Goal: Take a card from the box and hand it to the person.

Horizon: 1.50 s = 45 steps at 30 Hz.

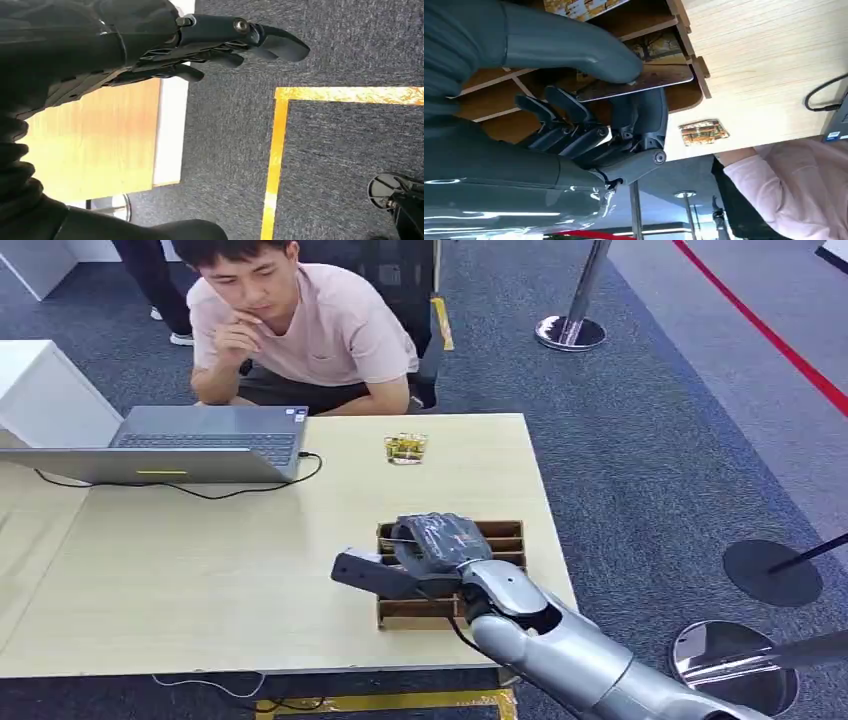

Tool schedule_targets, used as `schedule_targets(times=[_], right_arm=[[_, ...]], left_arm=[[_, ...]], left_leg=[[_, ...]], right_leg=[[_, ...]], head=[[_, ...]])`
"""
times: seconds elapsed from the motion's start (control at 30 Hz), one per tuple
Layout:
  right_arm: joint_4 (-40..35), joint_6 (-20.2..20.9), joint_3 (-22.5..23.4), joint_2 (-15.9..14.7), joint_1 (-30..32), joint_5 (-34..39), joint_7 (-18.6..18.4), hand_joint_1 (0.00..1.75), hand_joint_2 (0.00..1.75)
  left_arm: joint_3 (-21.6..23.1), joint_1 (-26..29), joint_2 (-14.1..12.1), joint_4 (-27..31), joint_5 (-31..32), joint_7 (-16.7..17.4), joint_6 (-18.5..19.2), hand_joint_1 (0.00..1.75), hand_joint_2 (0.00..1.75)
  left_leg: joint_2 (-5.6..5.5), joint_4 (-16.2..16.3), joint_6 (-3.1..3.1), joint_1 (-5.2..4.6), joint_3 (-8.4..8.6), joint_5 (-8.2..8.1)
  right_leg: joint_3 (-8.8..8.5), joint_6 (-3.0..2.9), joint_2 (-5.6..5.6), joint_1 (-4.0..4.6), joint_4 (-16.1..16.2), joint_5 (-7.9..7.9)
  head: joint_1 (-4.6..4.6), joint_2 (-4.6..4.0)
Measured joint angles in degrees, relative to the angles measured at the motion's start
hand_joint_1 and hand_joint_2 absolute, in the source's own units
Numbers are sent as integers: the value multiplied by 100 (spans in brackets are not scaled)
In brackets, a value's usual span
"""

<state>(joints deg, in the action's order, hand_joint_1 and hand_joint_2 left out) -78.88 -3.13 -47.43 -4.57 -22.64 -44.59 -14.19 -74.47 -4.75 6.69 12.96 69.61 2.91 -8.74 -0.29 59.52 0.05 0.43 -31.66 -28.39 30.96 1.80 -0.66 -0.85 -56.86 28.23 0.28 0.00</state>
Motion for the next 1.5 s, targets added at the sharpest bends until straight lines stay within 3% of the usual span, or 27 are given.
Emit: schedule_targets(times=[0.3, 0.53, 0.63, 0.77, 1.0, 1.17, 1.3, 1.4, 1.5], right_arm=[[0, -31, 2, -2, 1, 0, 42, 159, 175], [-196, -301, 37, -48, -8, -172, 345, 159, 175], [-436, -620, 129, -83, -54, -509, 635, 159, 175], [-974, -1365, 459, -116, -220, -695, 1165, 159, 175], [-1401, -1624, 763, -155, -211, -673, 1458, 159, 175], [-1380, -2186, 780, -164, -214, -579, 2071, 159, 175], [-534, -2967, 754, 88, -464, -888, 2466, 159, 175], [926, -3507, 752, 554, -893, -1188, 2636, 159, 175], [2120, -3626, 983, 1002, -1203, -1903, 2789, 159, 175]], left_arm=[[-22, 0, 0, 0, -57, 15, -11, 0, 175], [-39, 0, 0, 0, -72, 17, -2, 0, 175], [-39, 0, 0, 0, -72, -17, 20, 0, 175], [-39, -1, -4, 0, -30, -85, 94, 0, 175], [-39, -6, -13, 0, 7, -83, 109, 0, 175], [-35, -16, -22, 0, 35, -87, 109, 0, 175], [-35, -47, -31, 0, 153, -138, 131, 0, 175], [-26, -77, -37, 0, 253, -186, 183, 0, 175], [-22, -81, -52, 0, 319, -197, 210, 0, 175]], left_leg=[[0, 0, 0, 0, 0, 0], [0, 0, 0, 0, -1, 0], [0, 1, 0, 0, -2, 0], [0, 2, 0, 0, 0, 0], [0, 2, 0, -1, -1, 0], [0, 1, 0, 0, -3, 0], [2, -1, -2, 1, -2, 1], [4, -1, -7, 2, 1, 12], [2, 0, -4, 2, -4, 19]], right_leg=[[0, 0, 0, 0, 0, 0], [1, 0, 1, 0, 0, 0], [1, 0, 1, 0, 0, 0], [0, 0, 0, 0, 0, 0], [1, 0, 2, -1, 0, 0], [0, 0, 1, -1, 0, 0], [-1, 2, 5, 0, -1, -3], [1, -1, 14, 1, -2, -10], [2, 0, 8, 1, -3, -11]], head=[[0, 0], [0, 0], [0, 0], [0, 0], [0, 0], [0, 0], [0, 0], [0, 0], [0, 0]])
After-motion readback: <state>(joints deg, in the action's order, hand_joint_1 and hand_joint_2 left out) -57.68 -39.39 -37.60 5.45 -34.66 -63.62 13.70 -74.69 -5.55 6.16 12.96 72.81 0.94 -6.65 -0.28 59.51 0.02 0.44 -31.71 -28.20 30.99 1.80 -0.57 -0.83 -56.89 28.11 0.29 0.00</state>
